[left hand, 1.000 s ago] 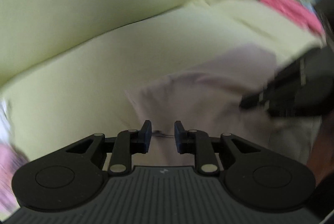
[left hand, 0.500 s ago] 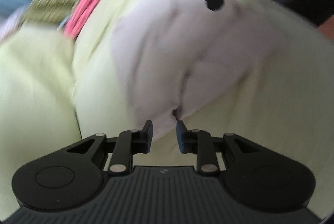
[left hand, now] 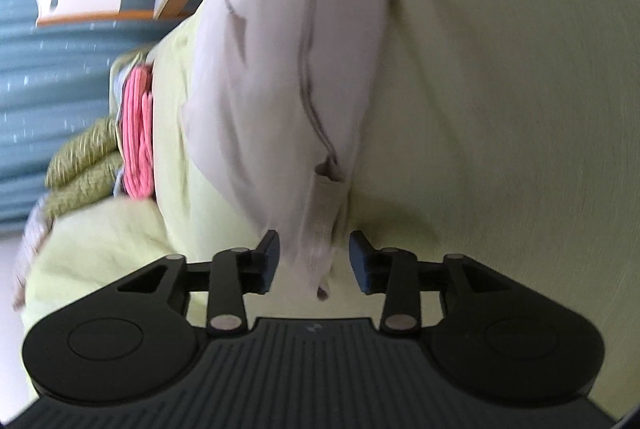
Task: Fold clothes
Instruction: 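Pinch the folded top's side edge with the left gripper while the right gripper pinches beside it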
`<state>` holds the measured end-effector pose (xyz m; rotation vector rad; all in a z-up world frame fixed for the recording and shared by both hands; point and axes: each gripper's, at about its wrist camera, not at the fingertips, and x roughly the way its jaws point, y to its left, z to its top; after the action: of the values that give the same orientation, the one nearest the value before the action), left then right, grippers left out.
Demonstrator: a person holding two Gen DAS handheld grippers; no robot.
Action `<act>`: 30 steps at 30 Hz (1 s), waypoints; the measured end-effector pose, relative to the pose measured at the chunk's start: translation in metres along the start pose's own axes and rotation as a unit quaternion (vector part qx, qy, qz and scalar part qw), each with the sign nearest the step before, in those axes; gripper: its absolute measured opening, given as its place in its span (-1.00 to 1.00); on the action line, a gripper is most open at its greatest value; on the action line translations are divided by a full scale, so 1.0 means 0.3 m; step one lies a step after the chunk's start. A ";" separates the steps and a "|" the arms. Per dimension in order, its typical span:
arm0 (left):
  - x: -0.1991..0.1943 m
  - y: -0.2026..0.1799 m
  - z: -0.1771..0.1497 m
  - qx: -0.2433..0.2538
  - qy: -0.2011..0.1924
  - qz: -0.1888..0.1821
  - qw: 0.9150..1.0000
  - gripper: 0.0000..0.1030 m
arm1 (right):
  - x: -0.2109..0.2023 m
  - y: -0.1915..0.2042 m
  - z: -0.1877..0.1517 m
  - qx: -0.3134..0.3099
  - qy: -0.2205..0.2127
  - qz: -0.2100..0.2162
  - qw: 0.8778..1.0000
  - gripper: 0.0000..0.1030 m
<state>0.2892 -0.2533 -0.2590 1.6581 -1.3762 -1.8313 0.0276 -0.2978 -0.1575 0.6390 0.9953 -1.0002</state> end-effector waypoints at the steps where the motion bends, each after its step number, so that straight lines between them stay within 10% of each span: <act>1: 0.008 -0.021 -0.007 0.015 -0.005 0.013 1.000 -0.27 | 0.000 0.005 -0.012 0.000 -0.003 -0.004 1.000 -0.22; 10: 0.107 -0.077 -0.060 0.063 -0.031 0.088 0.994 -0.33 | 0.003 0.149 -0.161 -0.132 -0.062 -0.095 0.985 -0.13; 25: 0.121 -0.078 -0.076 0.042 -0.046 0.075 0.995 -0.69 | 0.138 0.311 -0.312 -0.362 -0.186 -0.223 0.886 -0.04; 28: 0.112 -0.061 -0.076 0.034 -0.044 0.062 0.997 -0.69 | 0.138 0.323 -0.312 -0.388 -0.203 -0.204 0.876 -0.34; 30: 0.106 -0.044 -0.078 0.029 -0.043 0.046 0.998 -0.82 | 0.137 0.310 -0.285 -0.383 -0.186 -0.173 0.888 -0.97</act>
<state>0.3059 -0.2810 -0.2852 1.5325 -1.5289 -1.8460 0.0869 -0.2041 -0.2307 -0.3928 1.0685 -0.8873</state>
